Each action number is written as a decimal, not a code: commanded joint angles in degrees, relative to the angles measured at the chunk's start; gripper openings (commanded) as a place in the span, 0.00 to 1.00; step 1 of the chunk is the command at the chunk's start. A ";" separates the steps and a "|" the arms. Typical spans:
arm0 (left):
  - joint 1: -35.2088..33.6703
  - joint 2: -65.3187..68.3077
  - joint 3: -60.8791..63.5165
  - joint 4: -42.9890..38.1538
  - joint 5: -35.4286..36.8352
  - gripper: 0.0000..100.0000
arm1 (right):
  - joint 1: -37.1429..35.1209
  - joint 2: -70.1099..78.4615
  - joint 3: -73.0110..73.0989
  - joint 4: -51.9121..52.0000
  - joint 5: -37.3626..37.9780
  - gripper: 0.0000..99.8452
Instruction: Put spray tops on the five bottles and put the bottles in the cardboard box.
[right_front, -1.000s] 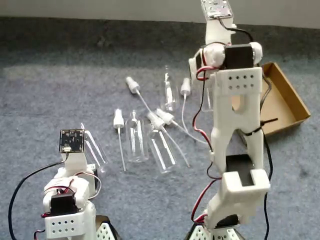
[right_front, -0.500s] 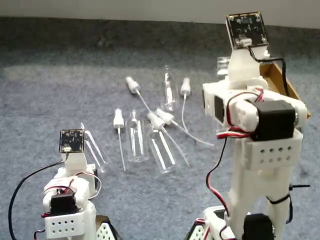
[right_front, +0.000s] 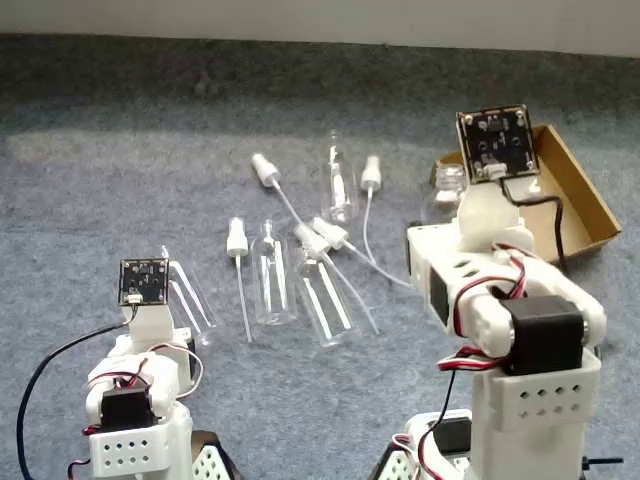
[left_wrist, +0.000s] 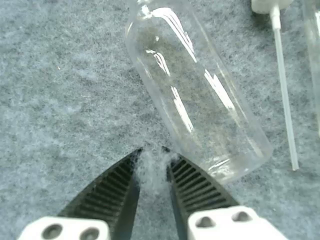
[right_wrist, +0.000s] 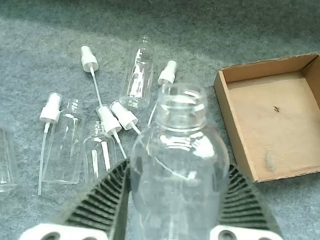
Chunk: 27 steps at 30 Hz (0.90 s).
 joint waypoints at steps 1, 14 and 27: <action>-0.75 -0.40 1.27 0.26 -0.44 0.01 | 0.84 -6.20 10.68 -8.13 -0.44 0.16; -0.48 -0.40 1.27 0.26 -0.35 0.01 | 0.66 -22.11 43.12 -30.37 -0.97 0.16; -0.48 -0.40 1.27 0.18 -0.26 0.01 | 0.66 -37.85 60.62 -37.14 -1.23 0.16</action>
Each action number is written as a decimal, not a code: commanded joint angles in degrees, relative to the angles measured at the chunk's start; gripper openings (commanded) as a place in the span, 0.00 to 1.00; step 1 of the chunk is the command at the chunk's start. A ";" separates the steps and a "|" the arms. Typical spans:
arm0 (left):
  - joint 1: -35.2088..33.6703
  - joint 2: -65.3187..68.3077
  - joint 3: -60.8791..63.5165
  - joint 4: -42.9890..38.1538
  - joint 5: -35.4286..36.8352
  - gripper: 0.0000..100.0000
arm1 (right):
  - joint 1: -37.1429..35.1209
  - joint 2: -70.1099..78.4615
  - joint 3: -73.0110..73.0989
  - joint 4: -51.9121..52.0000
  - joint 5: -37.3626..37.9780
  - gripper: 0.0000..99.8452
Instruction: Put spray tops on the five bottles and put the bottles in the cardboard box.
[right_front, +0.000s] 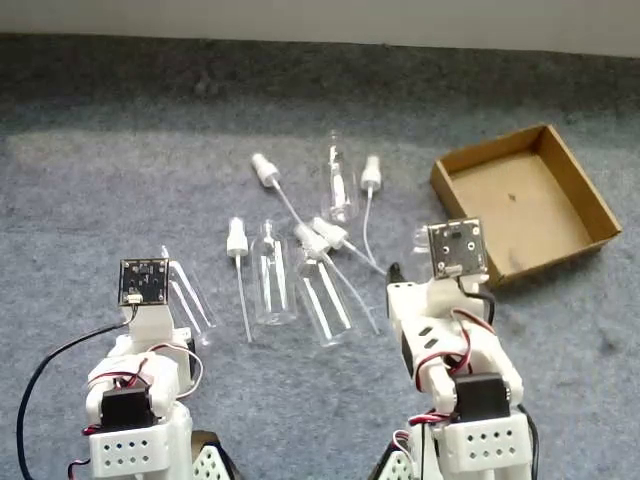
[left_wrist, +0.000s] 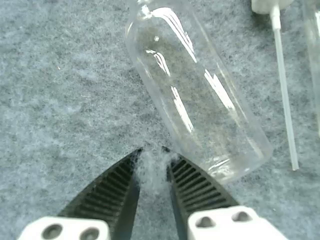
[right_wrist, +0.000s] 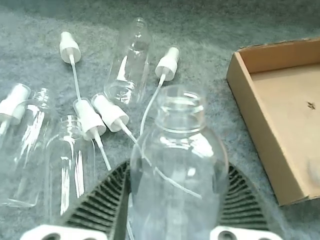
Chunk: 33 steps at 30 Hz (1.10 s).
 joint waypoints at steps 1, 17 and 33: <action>-0.48 -0.40 1.27 0.18 -0.26 0.01 | 0.66 -3.30 0.31 -1.80 -1.76 0.16; -4.97 -0.22 -22.11 0.62 -1.49 0.00 | 0.66 -4.70 5.58 -6.81 -6.86 0.16; -4.53 43.21 -42.07 -3.96 -5.71 0.01 | 0.66 -4.70 13.14 -15.16 -6.86 0.16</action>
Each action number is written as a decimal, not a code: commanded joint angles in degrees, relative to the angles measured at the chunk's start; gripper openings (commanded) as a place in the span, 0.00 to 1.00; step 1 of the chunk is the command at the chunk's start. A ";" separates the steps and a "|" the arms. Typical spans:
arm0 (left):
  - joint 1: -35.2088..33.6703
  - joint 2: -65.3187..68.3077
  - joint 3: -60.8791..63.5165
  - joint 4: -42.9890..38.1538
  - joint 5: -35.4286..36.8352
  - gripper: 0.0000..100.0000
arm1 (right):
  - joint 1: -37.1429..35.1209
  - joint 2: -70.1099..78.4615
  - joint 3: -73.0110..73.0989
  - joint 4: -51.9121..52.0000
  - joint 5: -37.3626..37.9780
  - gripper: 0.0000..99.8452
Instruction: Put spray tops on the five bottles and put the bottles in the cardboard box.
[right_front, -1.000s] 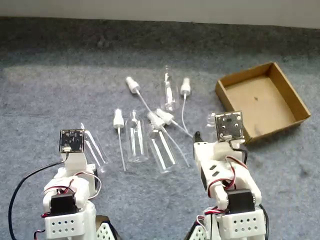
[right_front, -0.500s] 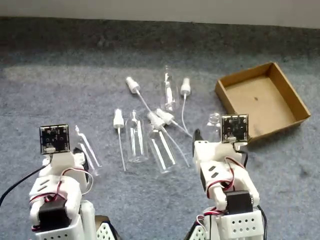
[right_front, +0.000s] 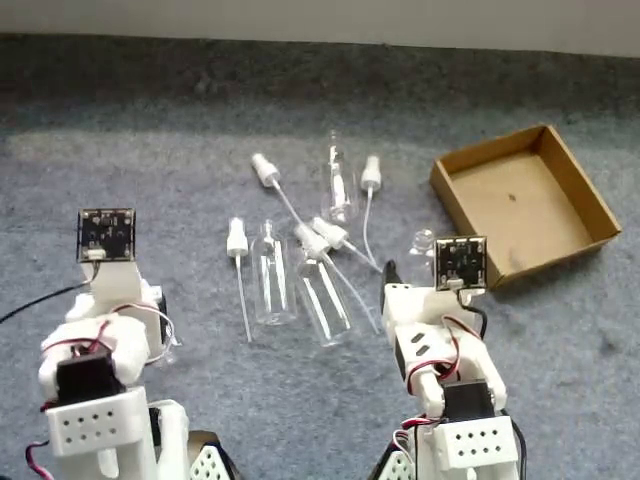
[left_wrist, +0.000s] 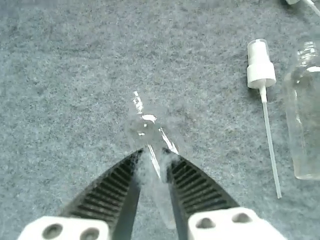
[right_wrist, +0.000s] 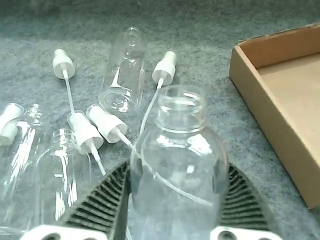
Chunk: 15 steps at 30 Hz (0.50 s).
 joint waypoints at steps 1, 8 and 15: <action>0.13 15.16 -12.79 -1.32 -0.35 0.01 | 0.66 -0.75 -0.48 -1.63 -0.62 0.16; 1.63 34.15 -30.29 7.56 -0.35 0.01 | 0.66 -0.75 -0.48 -1.63 -0.62 0.16; 8.92 51.30 -43.03 13.45 0.00 0.02 | 0.66 -0.75 -0.48 -1.63 -0.53 0.16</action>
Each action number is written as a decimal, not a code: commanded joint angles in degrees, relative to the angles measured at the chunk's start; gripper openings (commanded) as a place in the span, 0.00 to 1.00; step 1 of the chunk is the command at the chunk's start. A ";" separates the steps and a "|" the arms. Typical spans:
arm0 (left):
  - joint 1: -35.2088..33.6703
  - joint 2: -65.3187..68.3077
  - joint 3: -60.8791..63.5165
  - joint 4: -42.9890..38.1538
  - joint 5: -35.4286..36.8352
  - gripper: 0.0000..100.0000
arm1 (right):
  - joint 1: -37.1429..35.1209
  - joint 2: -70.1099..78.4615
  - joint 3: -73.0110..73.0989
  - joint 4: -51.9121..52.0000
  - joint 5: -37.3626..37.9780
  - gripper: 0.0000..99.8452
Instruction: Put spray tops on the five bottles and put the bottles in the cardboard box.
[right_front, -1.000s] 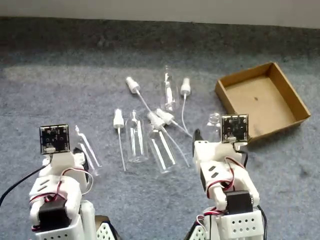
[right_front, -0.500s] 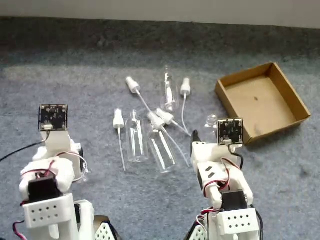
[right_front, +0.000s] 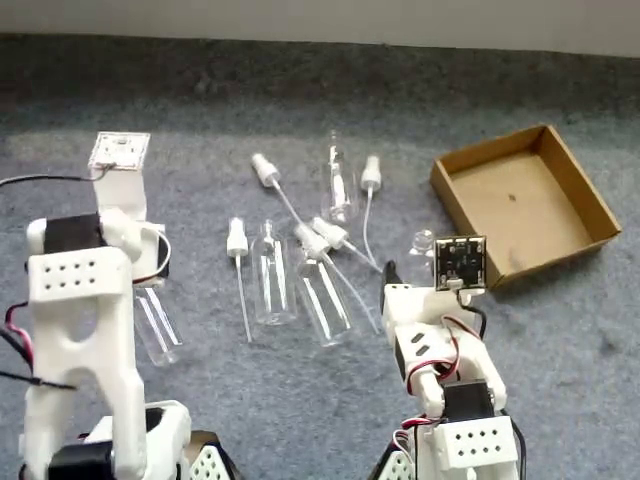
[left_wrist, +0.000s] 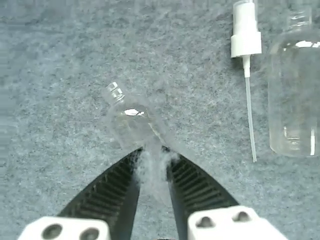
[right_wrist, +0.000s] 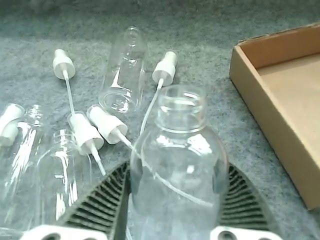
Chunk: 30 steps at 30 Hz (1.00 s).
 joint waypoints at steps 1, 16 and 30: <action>5.85 9.01 -9.19 1.67 -0.09 0.04 | 0.66 -0.75 -0.48 -1.63 -0.44 0.16; 15.69 28.09 -15.16 -12.31 12.04 0.26 | -2.42 -0.75 -0.40 -1.63 -0.26 0.16; 14.55 40.57 -23.34 -18.46 22.59 0.26 | -3.65 -0.75 -0.40 -1.54 -0.18 0.16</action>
